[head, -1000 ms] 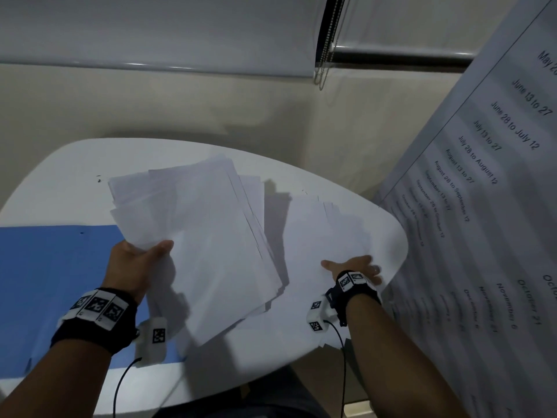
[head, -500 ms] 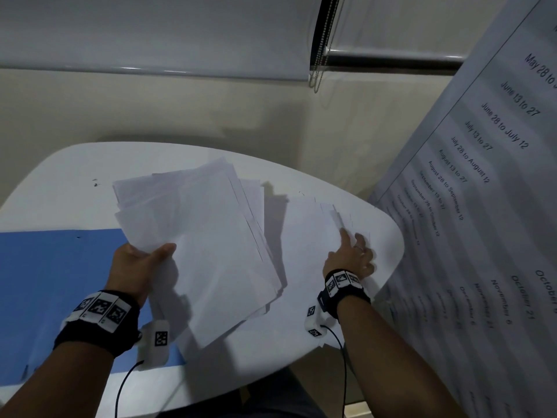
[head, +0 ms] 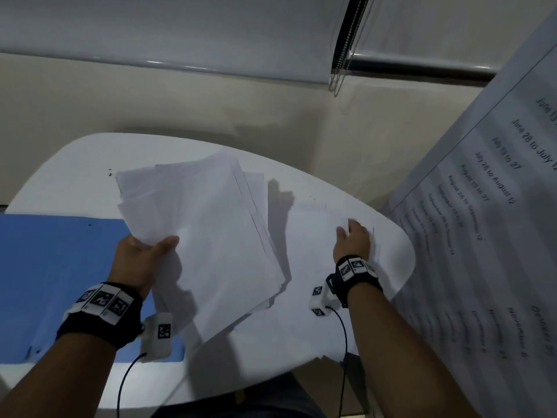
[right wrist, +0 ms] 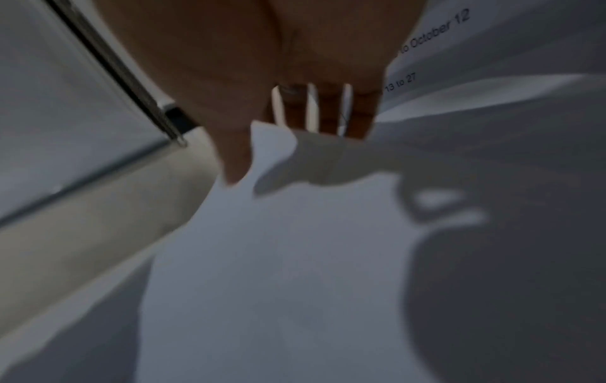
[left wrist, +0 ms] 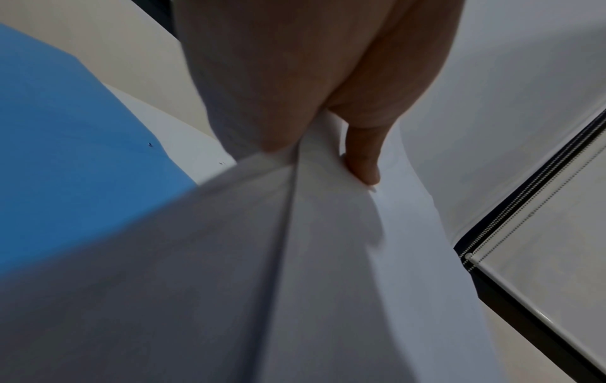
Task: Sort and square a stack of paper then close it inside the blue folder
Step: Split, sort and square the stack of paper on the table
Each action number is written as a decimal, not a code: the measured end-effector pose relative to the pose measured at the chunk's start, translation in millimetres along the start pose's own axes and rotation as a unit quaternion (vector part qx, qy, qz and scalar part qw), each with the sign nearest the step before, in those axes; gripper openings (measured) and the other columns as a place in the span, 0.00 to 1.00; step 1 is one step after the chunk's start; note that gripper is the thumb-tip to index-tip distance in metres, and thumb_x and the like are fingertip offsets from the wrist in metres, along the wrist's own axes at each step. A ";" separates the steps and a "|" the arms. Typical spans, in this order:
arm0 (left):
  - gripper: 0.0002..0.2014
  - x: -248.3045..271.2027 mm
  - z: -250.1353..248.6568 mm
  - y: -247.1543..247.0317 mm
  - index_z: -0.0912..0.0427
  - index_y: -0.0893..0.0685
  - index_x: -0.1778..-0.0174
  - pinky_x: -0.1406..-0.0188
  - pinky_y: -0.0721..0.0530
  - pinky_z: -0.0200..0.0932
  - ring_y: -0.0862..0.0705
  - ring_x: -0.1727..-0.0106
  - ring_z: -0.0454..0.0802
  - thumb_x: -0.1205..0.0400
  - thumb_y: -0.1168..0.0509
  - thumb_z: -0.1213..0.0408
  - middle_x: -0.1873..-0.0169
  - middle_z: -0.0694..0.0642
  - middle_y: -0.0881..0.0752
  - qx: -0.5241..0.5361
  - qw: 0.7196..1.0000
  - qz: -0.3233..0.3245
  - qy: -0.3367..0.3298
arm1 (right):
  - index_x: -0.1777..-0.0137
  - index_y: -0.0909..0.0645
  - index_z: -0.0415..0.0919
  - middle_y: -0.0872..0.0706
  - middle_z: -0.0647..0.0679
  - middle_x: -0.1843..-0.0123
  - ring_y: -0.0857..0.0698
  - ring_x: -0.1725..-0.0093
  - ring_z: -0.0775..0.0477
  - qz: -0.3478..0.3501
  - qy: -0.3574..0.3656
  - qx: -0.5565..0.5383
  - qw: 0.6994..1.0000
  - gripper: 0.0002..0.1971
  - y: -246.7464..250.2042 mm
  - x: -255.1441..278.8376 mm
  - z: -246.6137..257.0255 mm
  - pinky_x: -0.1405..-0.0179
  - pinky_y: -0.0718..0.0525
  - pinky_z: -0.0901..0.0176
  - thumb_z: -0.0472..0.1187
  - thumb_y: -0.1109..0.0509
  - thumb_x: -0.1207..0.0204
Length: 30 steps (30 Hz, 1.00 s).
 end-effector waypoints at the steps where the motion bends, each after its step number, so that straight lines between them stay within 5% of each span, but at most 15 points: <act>1: 0.14 1.0 -0.8 -3.1 0.74 0.14 0.44 0.62 0.15 0.46 0.14 0.60 0.58 0.23 0.24 0.71 0.57 0.65 0.12 0.005 1.000 0.000 0.001 | 0.20 0.34 0.40 0.32 0.37 0.20 0.33 0.22 0.33 0.062 -0.044 0.025 0.997 0.35 -11.2 -0.5 -1.8 0.25 0.30 0.38 0.53 0.28 0.23; 3: 0.13 3.1 -3.6 -10.3 0.73 0.14 0.44 0.64 0.16 0.46 0.15 0.61 0.57 0.22 0.25 0.72 0.59 0.63 0.12 0.016 1.000 0.001 0.002 | 0.17 0.44 0.39 0.41 0.38 0.16 0.39 0.19 0.33 0.155 -0.095 0.147 0.972 0.54 -26.7 10.8 -3.8 0.26 0.32 0.34 0.62 0.21 0.35; 7: 0.10 3.5 -7.8 -15.9 0.70 0.13 0.48 0.60 0.15 0.48 0.14 0.61 0.58 0.23 0.24 0.71 0.60 0.63 0.12 0.019 1.000 0.000 0.004 | 0.19 0.44 0.38 0.41 0.37 0.18 0.39 0.21 0.31 0.173 -0.124 0.186 0.959 0.57 -41.8 25.1 -11.7 0.31 0.28 0.31 0.61 0.17 0.41; 10: 0.07 3.8 -10.4 -15.3 0.67 0.13 0.51 0.59 0.14 0.49 0.14 0.62 0.58 0.23 0.24 0.71 0.61 0.62 0.12 0.022 1.000 -0.002 0.004 | 0.21 0.38 0.37 0.29 0.37 0.24 0.27 0.27 0.32 0.150 -0.136 0.140 0.969 0.49 -41.0 19.1 -16.4 0.33 0.21 0.37 0.53 0.16 0.37; 13: 0.07 6.8 -14.0 -14.5 0.66 0.13 0.50 0.63 0.15 0.46 0.14 0.63 0.55 0.22 0.25 0.72 0.61 0.61 0.12 0.021 1.000 -0.004 -0.006 | 0.24 0.30 0.36 0.20 0.37 0.29 0.19 0.33 0.33 0.128 -0.076 0.041 0.988 0.30 -38.5 19.4 -12.7 0.36 0.17 0.44 0.39 0.26 0.24; 17: 0.09 5.3 -11.2 -7.2 0.68 0.14 0.47 0.64 0.16 0.47 0.15 0.63 0.57 0.22 0.26 0.72 0.60 0.63 0.13 0.025 1.000 -0.004 0.007 | 0.49 0.15 0.32 0.11 0.41 0.51 0.12 0.50 0.37 0.086 -0.002 -0.022 0.996 0.09 -9.2 24.8 3.6 0.48 0.13 0.49 0.39 0.28 0.23; 20: 0.07 3.1 -10.1 -3.9 0.68 0.14 0.50 0.66 0.17 0.46 0.16 0.64 0.58 0.21 0.26 0.70 0.62 0.63 0.13 0.010 1.000 -0.001 0.011 | 0.60 0.15 0.30 0.14 0.41 0.63 0.15 0.61 0.39 0.033 0.064 -0.038 0.997 0.12 42.5 27.6 27.9 0.60 0.21 0.59 0.40 0.27 0.22; 23: 0.04 2.0 -6.1 -11.8 0.64 0.14 0.54 0.64 0.17 0.45 0.15 0.61 0.58 0.20 0.26 0.68 0.61 0.61 0.13 0.001 0.999 0.012 0.029 | 0.60 0.13 0.32 0.14 0.40 0.68 0.17 0.66 0.40 -0.031 0.127 -0.081 0.988 0.10 100.6 33.0 56.8 0.67 0.29 0.62 0.40 0.26 0.23; 26: 0.08 -2.5 1.4 -26.7 0.64 0.13 0.50 0.70 0.18 0.41 0.14 0.63 0.54 0.19 0.26 0.64 0.60 0.58 0.11 -0.035 0.998 0.042 0.038 | 0.63 0.16 0.29 0.20 0.35 0.73 0.25 0.72 0.45 -0.105 0.201 -0.087 0.970 0.13 153.7 39.3 86.8 0.71 0.32 0.53 0.41 0.26 0.25; 28: 0.12 -6.9 8.6 -36.7 0.65 0.15 0.62 0.79 0.22 0.38 0.17 0.73 0.48 0.19 0.26 0.60 0.72 0.53 0.12 -0.085 0.994 0.051 0.046 | 0.64 0.18 0.29 0.23 0.31 0.74 0.30 0.75 0.55 -0.140 0.229 -0.108 0.957 0.14 183.6 45.6 103.0 0.72 0.29 0.60 0.40 0.29 0.23; 30: 0.23 -8.6 15.9 -48.3 0.60 0.26 0.76 0.83 0.29 0.37 0.28 0.84 0.47 0.20 0.26 0.56 0.85 0.49 0.24 -0.109 0.990 0.054 0.073 | 0.66 0.20 0.29 0.29 0.40 0.78 0.31 0.77 0.57 -0.152 0.229 -0.125 0.953 0.15 200.2 49.8 109.7 0.76 0.35 0.71 0.39 0.31 0.20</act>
Point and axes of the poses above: each hand's wrist, its own x-axis away from the middle knuckle, its own y-axis out of the back of the hand, z = x × y, the point moved 5 cm from there along -x, towards the middle knuckle
